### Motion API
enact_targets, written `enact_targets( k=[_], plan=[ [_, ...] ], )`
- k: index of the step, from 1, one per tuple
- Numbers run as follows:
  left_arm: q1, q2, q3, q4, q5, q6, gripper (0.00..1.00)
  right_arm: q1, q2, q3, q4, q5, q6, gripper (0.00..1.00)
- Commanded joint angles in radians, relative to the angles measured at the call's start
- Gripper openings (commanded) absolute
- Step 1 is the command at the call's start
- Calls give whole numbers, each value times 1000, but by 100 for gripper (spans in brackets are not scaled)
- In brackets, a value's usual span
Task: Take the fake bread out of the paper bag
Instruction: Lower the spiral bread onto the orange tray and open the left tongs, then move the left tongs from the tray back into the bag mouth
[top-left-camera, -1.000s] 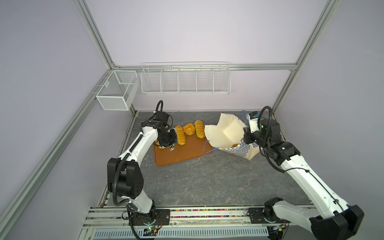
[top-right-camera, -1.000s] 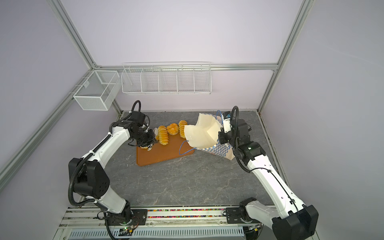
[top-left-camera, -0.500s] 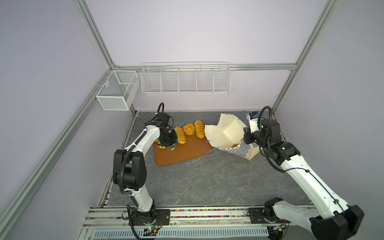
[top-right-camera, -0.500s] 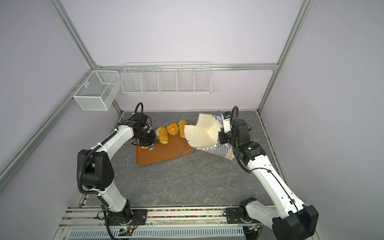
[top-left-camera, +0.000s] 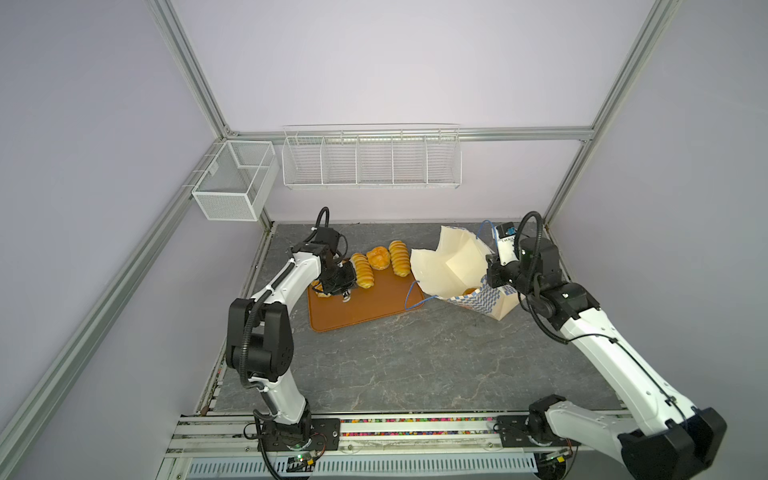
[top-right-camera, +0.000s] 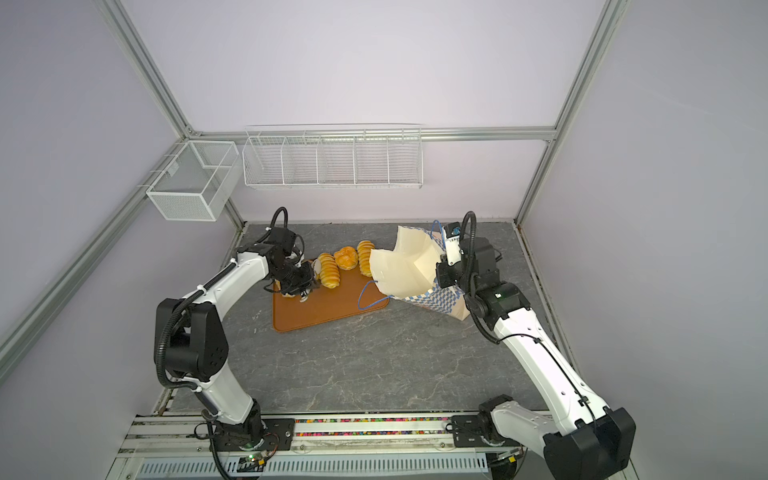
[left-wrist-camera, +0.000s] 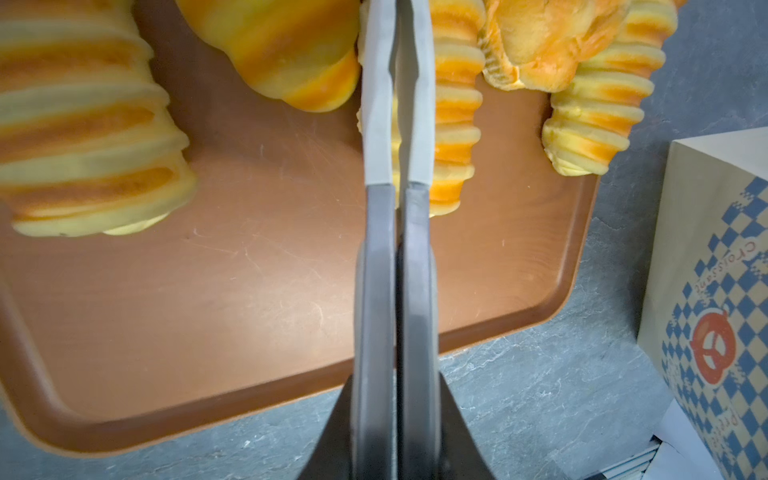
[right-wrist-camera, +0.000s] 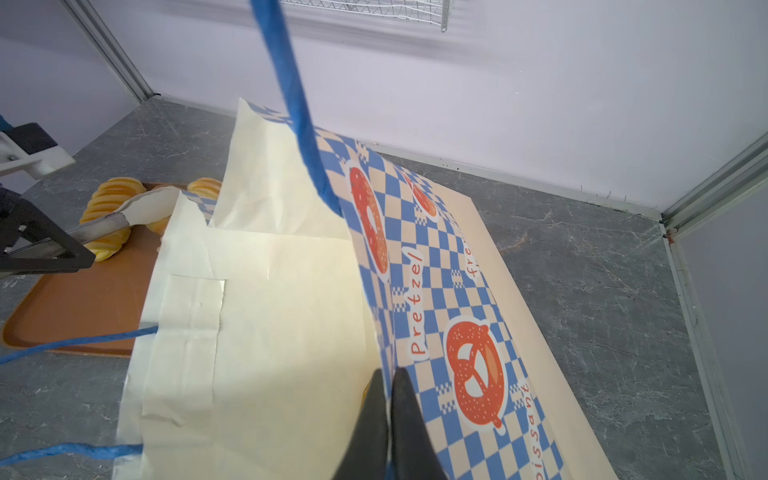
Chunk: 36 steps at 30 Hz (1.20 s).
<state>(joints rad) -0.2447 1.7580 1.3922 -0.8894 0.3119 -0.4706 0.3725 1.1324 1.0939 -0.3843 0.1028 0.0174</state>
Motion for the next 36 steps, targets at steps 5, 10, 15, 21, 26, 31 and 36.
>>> enact_targets(
  k=[5, 10, 15, 21, 26, 31, 36],
  plan=[
    [-28, 23, -8, -7, 23, -2, 0, -8, 6, 17, -37, -22, -28, 7],
    [-7, 4, 5, -34, -9, 16, 0, -9, 4, 24, -45, -23, -30, 7],
    [13, -41, 47, -100, -61, 52, 0, -8, 16, 32, -57, -28, -40, 7],
    [13, -90, 80, -166, -93, 85, 0, -8, 19, 40, -63, -2, -76, 7],
    [3, -168, 106, -171, -47, 126, 0, -8, 44, 108, -107, 52, -147, 7],
    [-78, -252, 153, -160, -34, 182, 0, -8, 105, 197, -139, 89, -245, 7],
    [-184, -339, 202, -156, -33, 231, 0, 7, 161, 274, -133, 96, -314, 7]
  ],
)
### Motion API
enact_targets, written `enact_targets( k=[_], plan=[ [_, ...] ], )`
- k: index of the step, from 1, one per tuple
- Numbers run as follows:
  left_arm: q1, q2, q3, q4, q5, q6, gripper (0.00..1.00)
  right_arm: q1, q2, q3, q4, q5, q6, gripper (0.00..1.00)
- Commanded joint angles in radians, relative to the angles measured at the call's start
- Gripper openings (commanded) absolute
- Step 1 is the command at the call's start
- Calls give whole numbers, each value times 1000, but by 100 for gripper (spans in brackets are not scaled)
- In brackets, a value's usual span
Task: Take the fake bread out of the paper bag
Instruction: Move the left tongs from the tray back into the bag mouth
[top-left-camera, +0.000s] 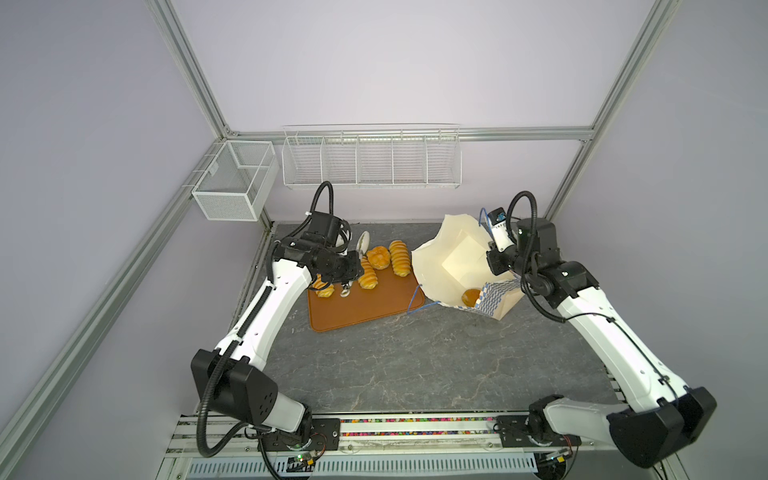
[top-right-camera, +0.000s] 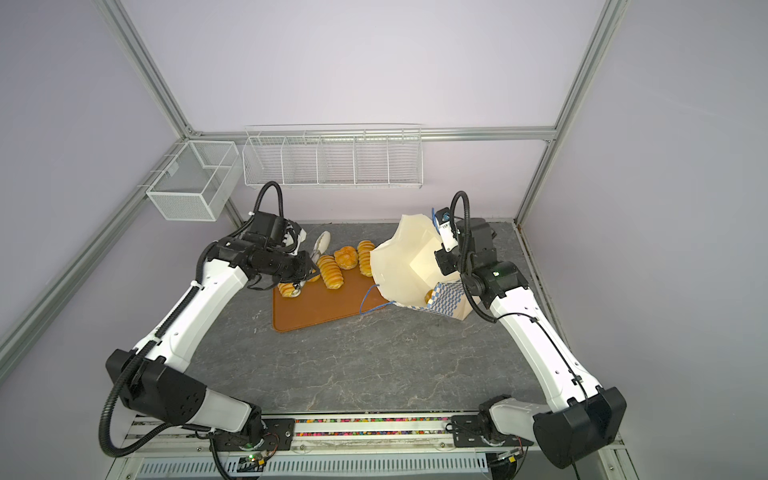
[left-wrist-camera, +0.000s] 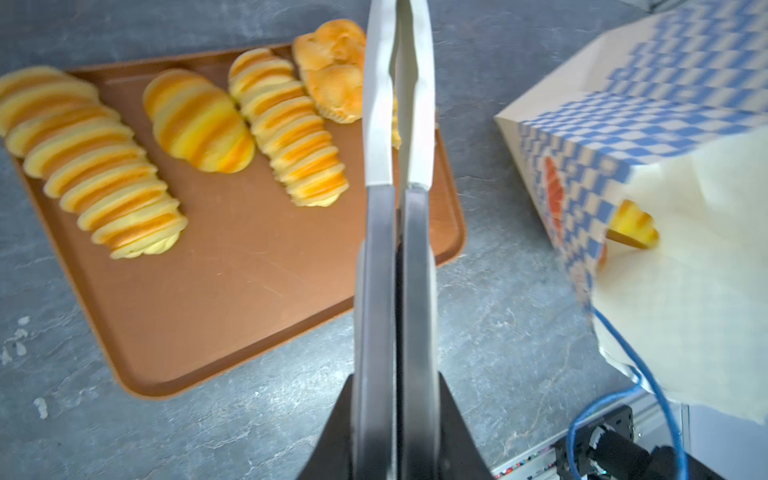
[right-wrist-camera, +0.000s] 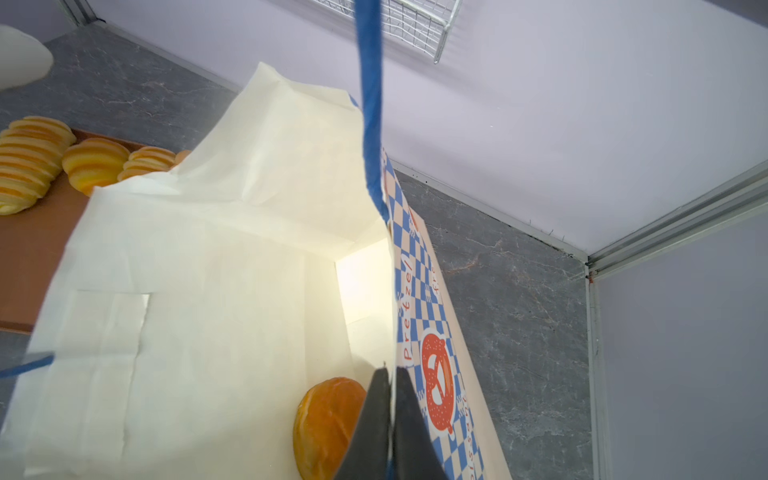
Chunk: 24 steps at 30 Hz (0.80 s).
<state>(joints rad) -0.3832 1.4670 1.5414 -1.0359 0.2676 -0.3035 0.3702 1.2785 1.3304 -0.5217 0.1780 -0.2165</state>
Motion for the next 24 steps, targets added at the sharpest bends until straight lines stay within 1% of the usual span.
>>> enact_targets(
  k=[1, 6, 10, 13, 16, 19, 21, 24],
  plan=[
    [-71, -58, 65, -16, -2, 73, 0, 15, 22, 46, 8, 22, -92, 7],
    [-257, -81, 131, -69, -90, 114, 0, 66, 64, 91, 6, 41, -147, 7],
    [-423, -68, 132, -55, -127, 91, 0, 100, 87, 103, 12, 82, -170, 7],
    [-520, -45, 112, -38, -162, 64, 0, 104, 87, 105, 27, 96, -169, 7],
    [-544, -24, 28, 24, -156, 8, 0, 103, 71, 104, 47, 94, -167, 7],
    [-565, 6, -50, 110, -130, -46, 0, 104, 50, 93, 60, 65, -172, 7],
    [-586, 38, -73, 151, -118, -75, 0, 107, 34, 78, 64, 42, -176, 7],
    [-622, 93, -69, 173, -113, -103, 0, 117, 5, 47, 66, 26, -178, 7]
  ],
)
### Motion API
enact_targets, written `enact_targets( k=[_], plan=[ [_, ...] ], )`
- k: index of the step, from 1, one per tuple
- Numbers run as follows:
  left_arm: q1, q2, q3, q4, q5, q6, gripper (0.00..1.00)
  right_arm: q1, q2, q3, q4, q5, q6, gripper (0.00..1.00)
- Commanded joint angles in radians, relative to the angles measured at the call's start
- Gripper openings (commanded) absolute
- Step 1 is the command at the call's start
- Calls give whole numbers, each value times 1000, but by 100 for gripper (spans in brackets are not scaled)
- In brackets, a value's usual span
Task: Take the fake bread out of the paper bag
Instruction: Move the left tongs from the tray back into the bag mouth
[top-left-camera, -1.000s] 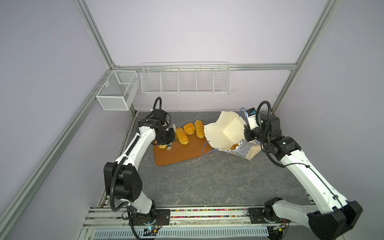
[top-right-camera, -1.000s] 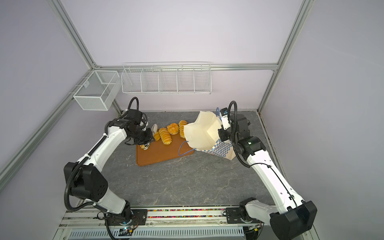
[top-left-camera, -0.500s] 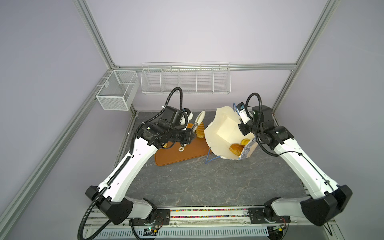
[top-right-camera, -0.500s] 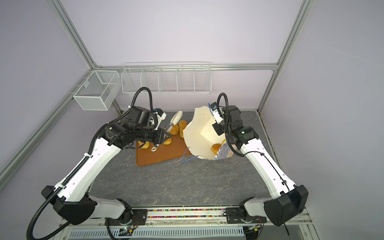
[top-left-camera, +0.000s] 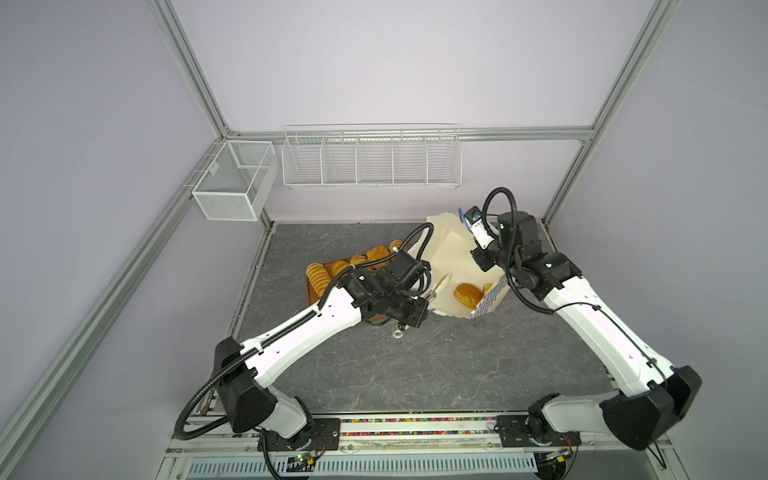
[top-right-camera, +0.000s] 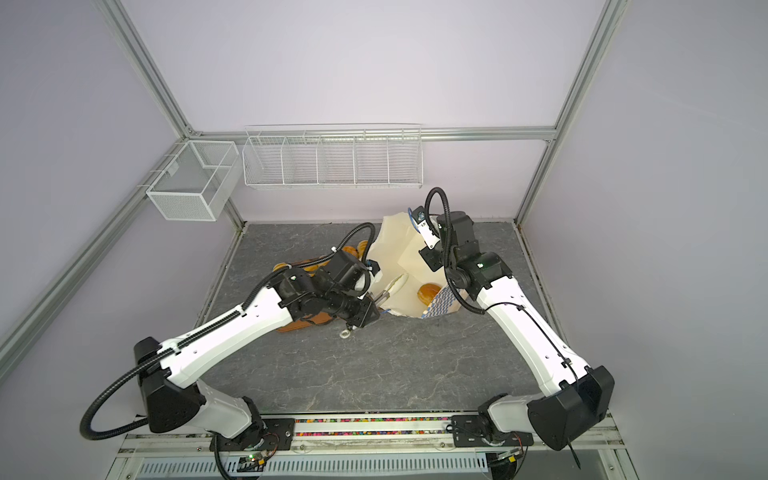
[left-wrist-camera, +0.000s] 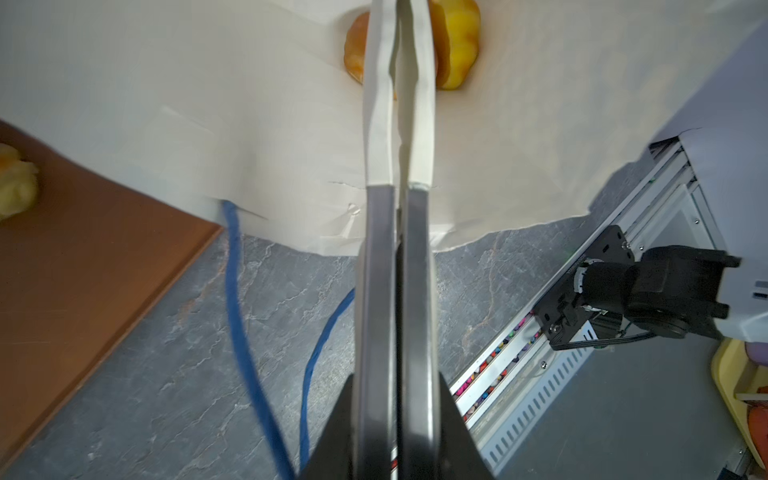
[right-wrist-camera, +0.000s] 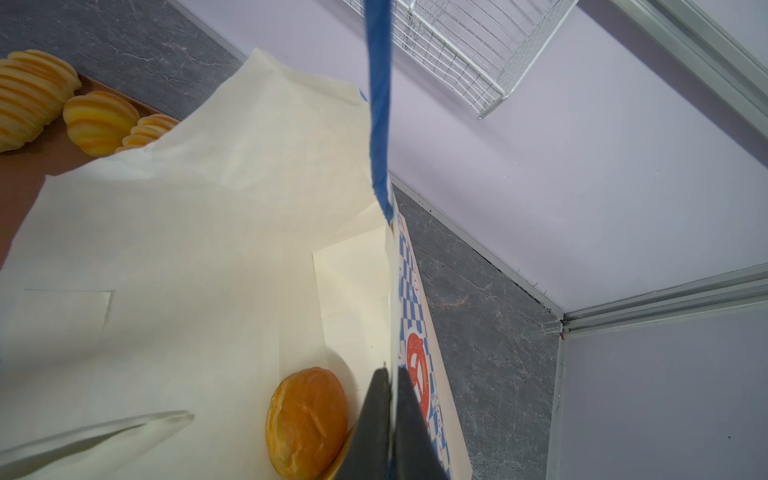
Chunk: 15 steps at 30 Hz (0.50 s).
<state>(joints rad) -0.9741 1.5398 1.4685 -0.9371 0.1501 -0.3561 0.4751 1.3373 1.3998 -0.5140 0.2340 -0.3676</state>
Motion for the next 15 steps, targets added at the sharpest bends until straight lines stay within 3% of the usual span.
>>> enact_targets(
  k=[1, 9, 15],
  plan=[
    [-44, 37, 6, 80, 5, -58, 0, 16, -64, -36, 59, -33, -27, 7],
    [-125, 128, 14, 98, 8, -109, 0, 55, -142, -170, 73, -70, 18, 7],
    [-132, 100, -25, 90, 5, -125, 0, 90, -174, -232, 74, -79, 54, 7]
  ],
)
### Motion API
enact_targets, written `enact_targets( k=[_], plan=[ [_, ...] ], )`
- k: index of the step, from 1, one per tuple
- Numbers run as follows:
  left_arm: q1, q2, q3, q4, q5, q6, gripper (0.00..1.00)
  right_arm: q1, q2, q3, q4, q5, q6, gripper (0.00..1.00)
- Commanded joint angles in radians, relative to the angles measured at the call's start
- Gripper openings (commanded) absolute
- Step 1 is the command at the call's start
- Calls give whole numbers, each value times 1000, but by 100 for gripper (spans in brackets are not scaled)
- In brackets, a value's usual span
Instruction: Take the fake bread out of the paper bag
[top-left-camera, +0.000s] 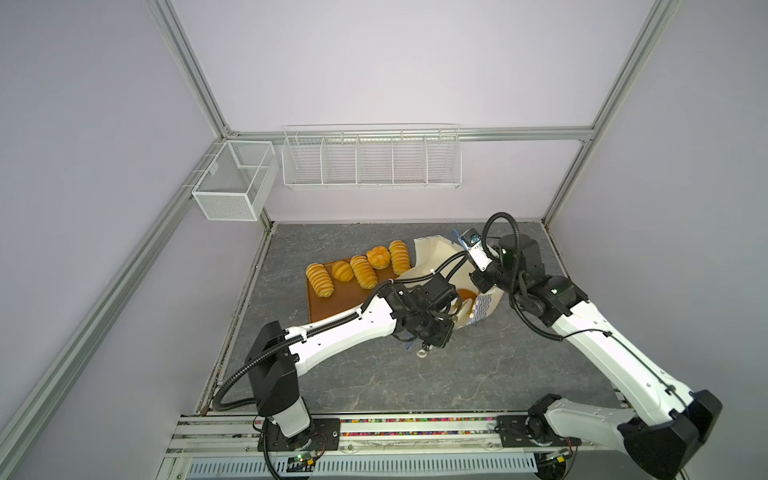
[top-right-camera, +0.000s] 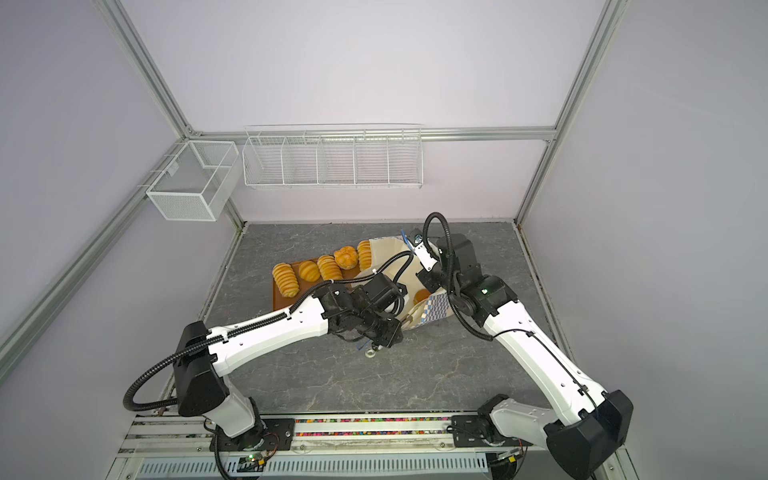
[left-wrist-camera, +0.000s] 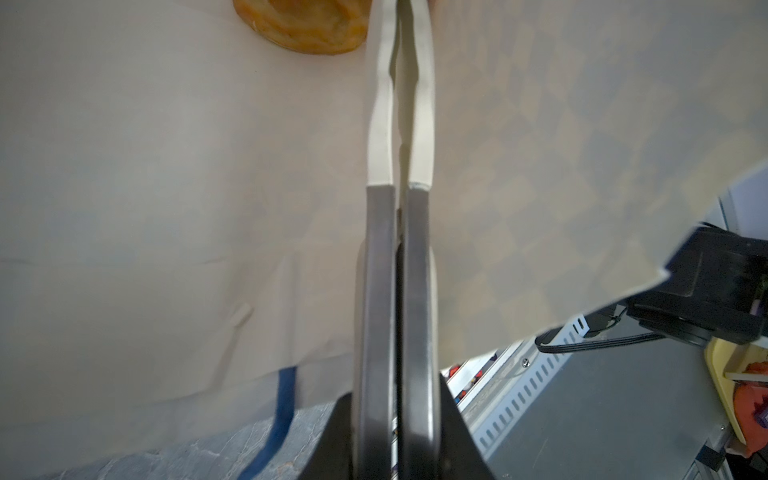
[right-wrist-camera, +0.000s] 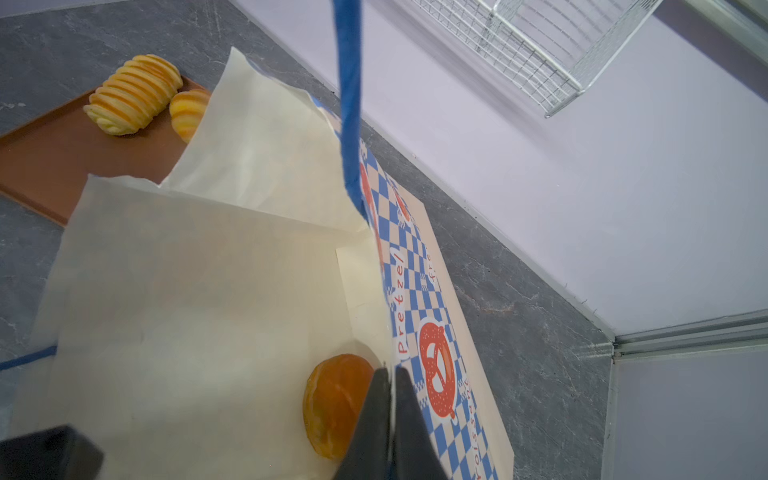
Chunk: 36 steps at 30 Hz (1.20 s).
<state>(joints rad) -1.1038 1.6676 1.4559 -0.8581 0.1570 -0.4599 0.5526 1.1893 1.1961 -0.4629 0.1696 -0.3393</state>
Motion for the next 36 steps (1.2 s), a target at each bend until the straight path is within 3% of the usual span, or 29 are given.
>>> enact_targets(
  k=[1, 13, 22, 26, 36],
  plan=[
    [-2, -44, -15, 2, -12, -19, 0, 17, -29, -36, 23, -13, 29, 7],
    [30, -137, 44, -123, -133, 19, 0, 23, -20, -11, 17, -4, 37, 7],
    [100, -57, 48, 87, -102, -11, 0, 25, 2, 18, 26, -10, 35, 7],
    [95, 31, 50, 144, -44, -38, 0, 24, 24, 46, 28, -6, 19, 7],
    [53, 86, -48, 293, -91, -123, 0, 24, 87, 120, 50, -23, -28, 7]
  ],
)
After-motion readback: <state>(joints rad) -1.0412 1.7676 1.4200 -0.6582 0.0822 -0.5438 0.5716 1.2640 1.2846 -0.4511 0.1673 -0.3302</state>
